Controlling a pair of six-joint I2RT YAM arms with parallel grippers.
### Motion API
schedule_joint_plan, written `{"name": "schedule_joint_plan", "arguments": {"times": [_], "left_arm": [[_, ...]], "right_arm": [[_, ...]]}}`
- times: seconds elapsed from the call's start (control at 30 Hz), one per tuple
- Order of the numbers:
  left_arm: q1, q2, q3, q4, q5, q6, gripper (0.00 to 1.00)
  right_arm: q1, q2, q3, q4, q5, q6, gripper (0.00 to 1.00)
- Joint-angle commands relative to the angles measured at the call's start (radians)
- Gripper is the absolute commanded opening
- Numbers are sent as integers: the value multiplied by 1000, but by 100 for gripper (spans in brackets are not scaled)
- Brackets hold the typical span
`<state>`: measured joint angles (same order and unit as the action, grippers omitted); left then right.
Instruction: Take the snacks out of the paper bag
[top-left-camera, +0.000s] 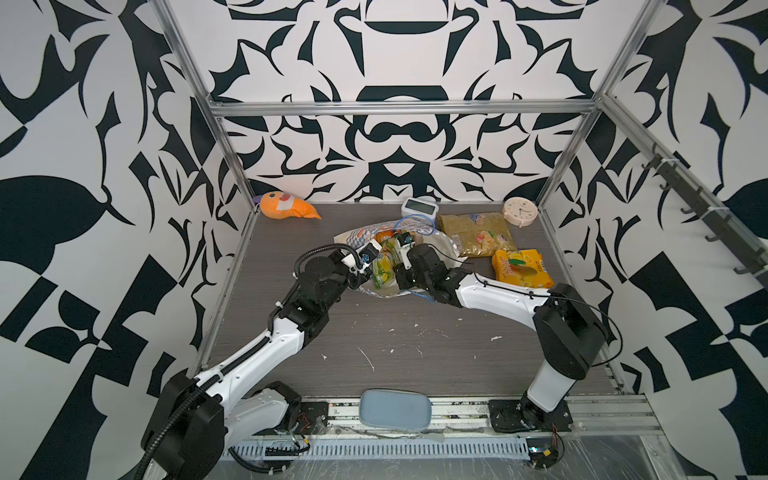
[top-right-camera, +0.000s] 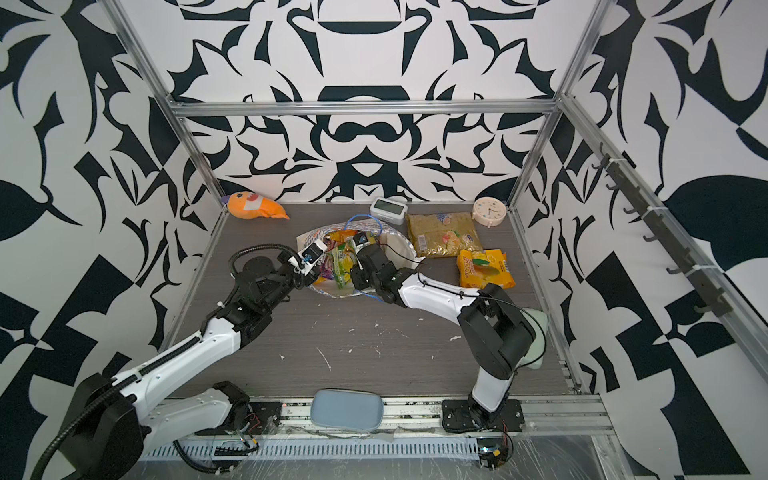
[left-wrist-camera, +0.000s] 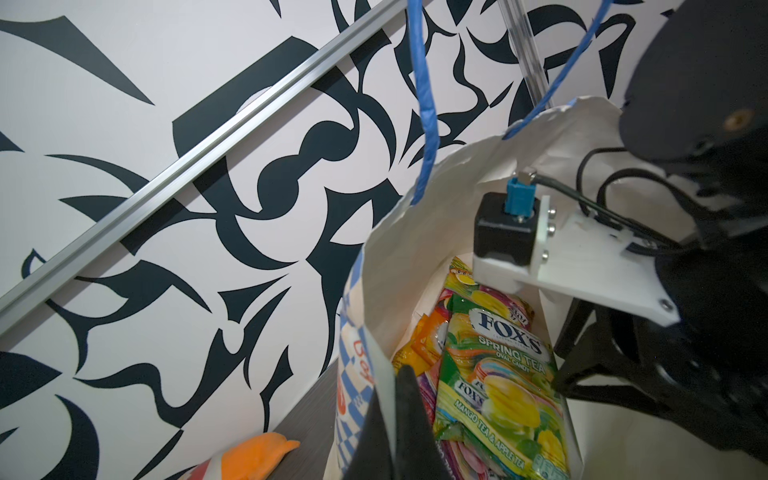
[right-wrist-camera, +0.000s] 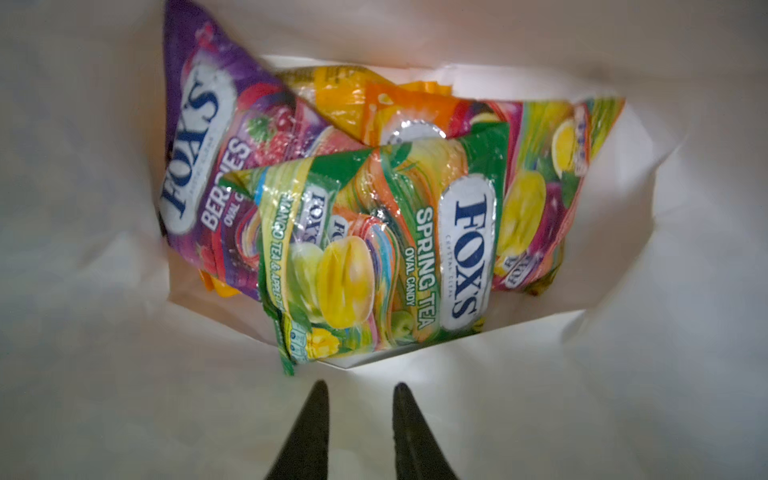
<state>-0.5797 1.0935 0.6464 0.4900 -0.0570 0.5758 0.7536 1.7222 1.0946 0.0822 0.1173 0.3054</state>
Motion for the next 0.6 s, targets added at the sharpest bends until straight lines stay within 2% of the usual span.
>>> {"name": "schedule_joint_plan", "arguments": {"times": [0.0, 0.07, 0.17, 0.23, 0.53, 0.57], "left_arm": [[-13, -40, 6, 4, 37, -24, 0], [-22, -42, 6, -19, 29, -28, 0], [-29, -54, -5, -22, 25, -47, 0], [-30, -62, -7, -31, 21, -55, 0], [-43, -74, -1, -52, 7, -67, 0], [-48, -75, -4, -51, 6, -67, 0]], "right_arm": [[3, -37, -45, 122, 18, 94, 50], [3, -41, -72, 183, -32, 105, 58], [7, -50, -101, 250, -77, 130, 63], [24, -62, -123, 285, -37, 134, 74], [83, 30, 23, 194, 66, 110, 77], [93, 39, 38, 189, 110, 107, 77]]}}
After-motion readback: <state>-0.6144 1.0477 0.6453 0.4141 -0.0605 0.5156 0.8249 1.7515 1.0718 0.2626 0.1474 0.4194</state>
